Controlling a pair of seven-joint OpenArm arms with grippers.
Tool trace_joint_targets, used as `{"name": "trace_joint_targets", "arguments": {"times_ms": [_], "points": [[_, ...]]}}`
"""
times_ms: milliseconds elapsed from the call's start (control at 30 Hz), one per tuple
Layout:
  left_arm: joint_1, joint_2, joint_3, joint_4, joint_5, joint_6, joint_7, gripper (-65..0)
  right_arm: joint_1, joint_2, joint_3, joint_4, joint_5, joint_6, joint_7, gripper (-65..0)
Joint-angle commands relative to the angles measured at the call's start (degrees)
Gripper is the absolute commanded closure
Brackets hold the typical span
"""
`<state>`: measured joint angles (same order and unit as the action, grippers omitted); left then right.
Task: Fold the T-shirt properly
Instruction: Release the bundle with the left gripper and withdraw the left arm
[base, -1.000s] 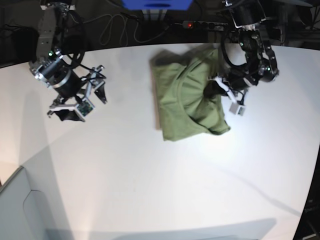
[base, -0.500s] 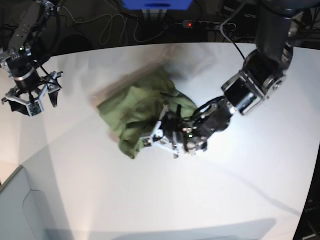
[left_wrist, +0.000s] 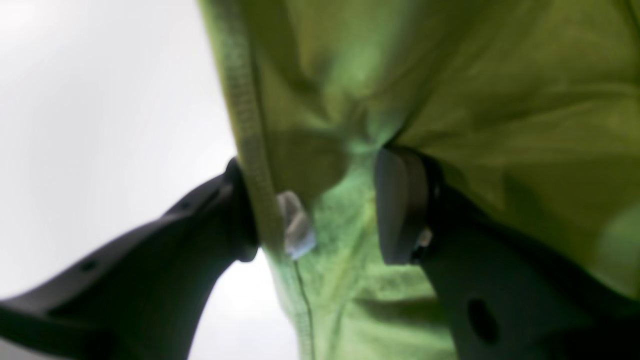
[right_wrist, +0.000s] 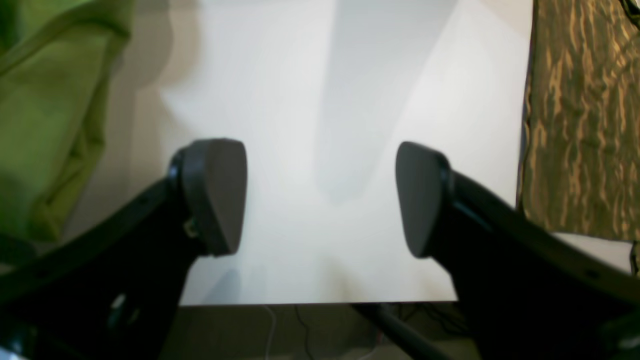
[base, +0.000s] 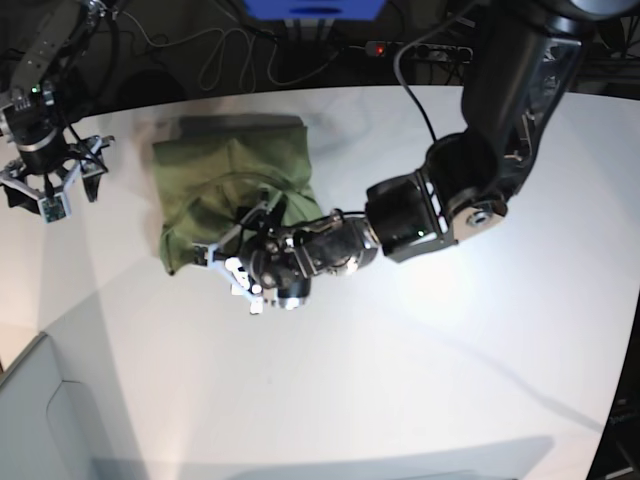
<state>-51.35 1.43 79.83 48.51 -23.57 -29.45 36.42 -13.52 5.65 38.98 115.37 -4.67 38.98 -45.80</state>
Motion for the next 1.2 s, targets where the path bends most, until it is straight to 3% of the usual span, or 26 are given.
{"name": "trace_joint_targets", "arguments": {"times_ms": [0,67,167,333,433,533,667,867,1000,1167], "points": [[-2.05,-0.07,-0.76,1.11,0.06,-0.92,1.42,-34.1,0.20,-0.24,0.36,1.07,0.58,1.02,1.01,-44.3],[-2.49,-0.86,-4.89,2.96,0.23,-1.01,1.60,-34.1,0.29,-0.95,0.27,1.07,0.58,1.02,1.01,-43.1],[-2.41,-2.09,-10.95,6.30,0.41,-1.01,2.21,-34.1,0.55,-1.83,0.01,1.16,0.58,1.02,1.01,-35.7],[-2.67,-6.05,-15.35,13.16,0.41,-1.01,2.56,-34.1,0.20,-3.32,-0.08,3.09,0.58,1.02,1.01,-14.0],[-2.05,-10.35,-21.68,19.49,0.32,-0.92,7.84,-34.1,-0.77,-5.52,-1.49,5.38,0.58,1.02,1.01,0.0],[1.81,-15.45,-32.40,26.17,0.06,-0.66,13.99,-34.1,-1.82,-6.84,-3.86,5.64,0.58,1.02,1.19,-0.5],[16.06,-22.57,-55.26,36.81,0.32,-0.48,19.62,-34.1,-3.76,-10.00,-6.94,5.55,0.67,1.02,1.63,-0.2],[39.53,-24.07,-87.17,49.82,0.32,-0.48,21.47,-34.1,-4.99,-10.09,-9.14,3.35,0.67,1.02,1.63,-0.2],[50.08,-23.89,-96.93,53.77,-0.03,-0.48,21.11,-34.1,-4.90,-10.09,-9.40,-1.22,0.67,1.02,1.63,-0.2],[57.20,-23.89,-102.65,54.04,-0.03,-0.48,20.85,-34.1,-5.07,-10.09,-9.40,-7.37,0.67,1.02,1.80,-0.2]]}}
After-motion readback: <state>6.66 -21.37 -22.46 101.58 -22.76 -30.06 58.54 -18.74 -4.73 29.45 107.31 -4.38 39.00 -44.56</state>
